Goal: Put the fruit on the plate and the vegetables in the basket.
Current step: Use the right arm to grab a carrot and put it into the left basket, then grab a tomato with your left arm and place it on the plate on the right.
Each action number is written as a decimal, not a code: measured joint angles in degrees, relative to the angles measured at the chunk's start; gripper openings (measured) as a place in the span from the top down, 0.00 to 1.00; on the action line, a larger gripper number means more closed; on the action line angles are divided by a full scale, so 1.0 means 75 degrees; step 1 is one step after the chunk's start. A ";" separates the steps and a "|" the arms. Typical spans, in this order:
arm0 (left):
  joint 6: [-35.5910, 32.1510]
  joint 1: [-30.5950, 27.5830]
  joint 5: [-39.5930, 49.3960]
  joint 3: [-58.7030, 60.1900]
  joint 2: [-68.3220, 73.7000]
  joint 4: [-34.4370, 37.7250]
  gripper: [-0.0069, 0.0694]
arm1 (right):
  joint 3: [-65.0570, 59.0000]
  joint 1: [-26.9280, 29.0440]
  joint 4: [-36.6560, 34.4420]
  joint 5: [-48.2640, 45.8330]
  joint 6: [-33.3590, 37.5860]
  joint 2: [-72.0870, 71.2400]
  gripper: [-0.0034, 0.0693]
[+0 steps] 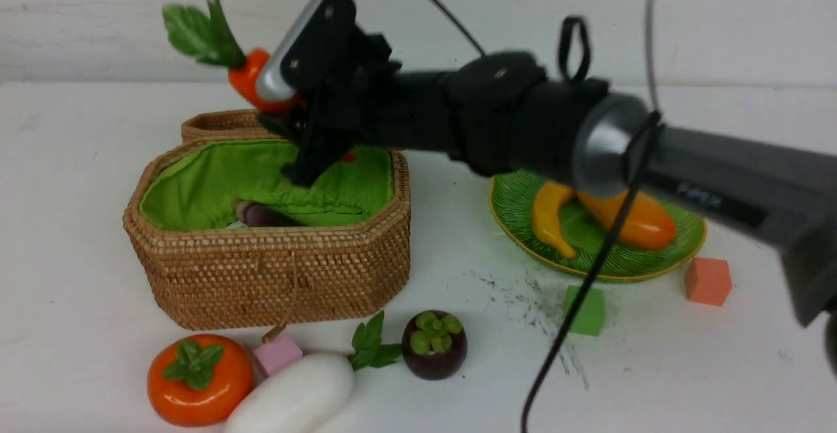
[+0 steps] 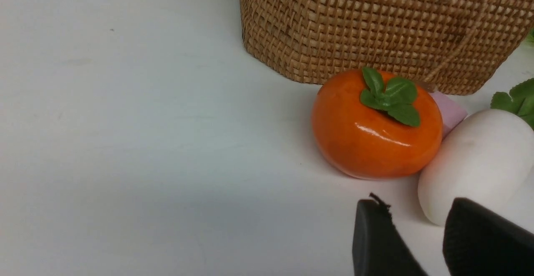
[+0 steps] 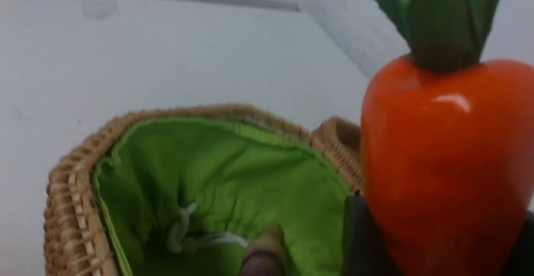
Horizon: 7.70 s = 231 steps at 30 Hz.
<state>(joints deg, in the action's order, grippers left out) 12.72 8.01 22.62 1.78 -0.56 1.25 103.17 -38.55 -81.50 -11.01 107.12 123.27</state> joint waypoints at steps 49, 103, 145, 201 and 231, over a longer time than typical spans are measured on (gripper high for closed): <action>0.0000 0.0000 0.0000 0.0000 0.0000 0.0000 0.60 | -0.5837 0.4785 0.9879 -0.3007 -1.2418 -0.9384 0.96; 0.0000 0.0000 -0.0001 0.0000 0.0000 0.0007 0.60 | -1.3853 0.6383 1.0549 -0.1553 -1.3860 -1.6506 0.93; 0.0116 0.0000 -0.3794 0.0000 0.0000 0.1276 0.60 | -1.3853 0.6383 1.0582 -0.1534 -1.3896 -1.6506 0.88; 0.2374 0.0000 0.1946 -0.5766 1.0285 0.0530 0.10 | -1.3853 0.6383 1.0606 -0.1528 -1.3896 -1.6506 0.78; 0.2510 0.0014 0.2076 -0.5843 1.0536 0.0397 0.64 | -1.3853 0.6383 1.0606 -0.1528 -1.3896 -1.6506 0.74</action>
<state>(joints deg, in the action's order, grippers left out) 31.55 8.11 38.18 -42.04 78.46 4.23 -0.73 9.32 -1.95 -22.47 2.90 -0.53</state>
